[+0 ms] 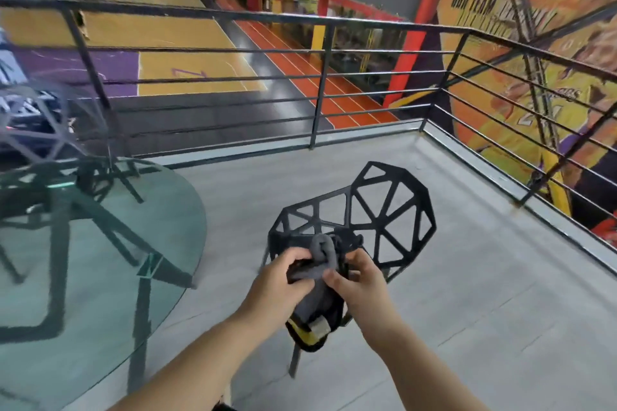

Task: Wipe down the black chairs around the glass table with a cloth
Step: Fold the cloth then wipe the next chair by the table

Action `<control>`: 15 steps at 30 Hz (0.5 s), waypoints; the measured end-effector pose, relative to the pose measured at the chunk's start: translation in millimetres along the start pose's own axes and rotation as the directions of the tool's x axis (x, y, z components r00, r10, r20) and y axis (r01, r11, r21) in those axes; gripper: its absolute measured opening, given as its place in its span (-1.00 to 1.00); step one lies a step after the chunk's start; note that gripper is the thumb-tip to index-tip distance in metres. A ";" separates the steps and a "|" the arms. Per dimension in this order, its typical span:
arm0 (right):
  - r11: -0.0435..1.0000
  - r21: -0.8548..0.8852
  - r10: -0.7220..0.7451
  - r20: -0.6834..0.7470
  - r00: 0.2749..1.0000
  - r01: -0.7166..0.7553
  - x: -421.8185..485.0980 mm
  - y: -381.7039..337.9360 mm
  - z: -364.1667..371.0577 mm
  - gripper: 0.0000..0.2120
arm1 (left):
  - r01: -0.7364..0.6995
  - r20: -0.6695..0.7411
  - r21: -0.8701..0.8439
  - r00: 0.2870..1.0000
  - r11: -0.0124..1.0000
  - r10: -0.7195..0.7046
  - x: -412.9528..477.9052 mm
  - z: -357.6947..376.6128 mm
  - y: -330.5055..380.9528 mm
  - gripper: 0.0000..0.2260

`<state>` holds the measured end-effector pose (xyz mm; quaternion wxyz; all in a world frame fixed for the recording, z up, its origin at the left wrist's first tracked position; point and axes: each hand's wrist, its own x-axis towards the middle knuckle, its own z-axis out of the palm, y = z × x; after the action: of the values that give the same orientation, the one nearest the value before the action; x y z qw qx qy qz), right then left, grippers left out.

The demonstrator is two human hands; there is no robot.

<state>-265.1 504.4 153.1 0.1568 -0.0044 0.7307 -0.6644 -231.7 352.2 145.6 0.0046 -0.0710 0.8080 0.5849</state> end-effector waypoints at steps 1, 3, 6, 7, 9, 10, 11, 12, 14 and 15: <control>0.999 -0.031 -0.016 0.009 1.000 0.017 -7.8 -7.3 5.2 -0.81 | 0.013 -0.008 -0.022 1.000 1.000 -0.013 -11.4 -10.4 6.9 -0.68; 0.999 -0.030 -0.031 0.028 0.999 0.032 -19.0 -19.5 13.0 -0.86 | 0.052 -0.042 -0.075 0.998 0.996 -0.055 -28.8 -35.5 14.5 -0.75; 0.999 -0.013 -0.037 -0.011 0.999 0.037 -32.3 -35.9 21.5 -0.90 | 0.110 -0.198 -0.164 0.970 0.980 -0.142 -52.9 -80.8 21.7 -0.90; 1.000 0.019 -0.021 -0.031 0.999 0.022 -34.6 -39.0 23.1 -0.92 | 0.118 -0.244 -0.196 0.956 0.973 -0.165 -58.4 -93.7 21.5 -0.93; 0.998 0.063 0.021 -0.049 0.999 -0.018 -40.2 -45.7 33.2 -0.92 | 0.133 -0.300 -0.253 0.931 0.958 -0.209 -73.2 -118.7 22.3 -0.85; 0.999 0.034 0.036 -0.054 0.998 -0.034 -42.7 -47.6 39.4 -0.91 | 0.138 -0.315 -0.294 0.920 0.946 -0.232 -80.3 -129.3 22.5 -0.86; 0.999 -0.011 0.041 -0.057 0.998 -0.041 -45.9 -49.9 49.0 -0.89 | 0.130 -0.327 -0.337 0.913 0.932 -0.245 -87.8 -140.3 20.9 -0.89; 0.995 -0.095 0.025 -0.066 0.998 -0.031 -49.2 -51.8 59.3 -0.87 | 0.128 -0.333 -0.374 0.906 0.919 -0.262 -95.5 -150.6 20.6 -0.92; 0.934 -0.353 -0.101 -0.112 0.988 0.056 -62.0 -59.0 85.8 -0.84 | 0.108 -0.348 -0.401 0.901 0.910 -0.260 -109.3 -170.8 16.4 -0.89; 0.893 -0.432 -0.186 -0.094 0.978 0.128 -71.8 -63.5 104.0 -0.79 | 0.106 -0.354 -0.400 0.898 0.910 -0.260 -116.5 -181.7 14.7 -0.91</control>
<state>-185.3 411.5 223.8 0.0489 -0.0534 0.8635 -0.4992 -104.4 197.6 227.5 -0.1178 -0.2655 0.6561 0.6965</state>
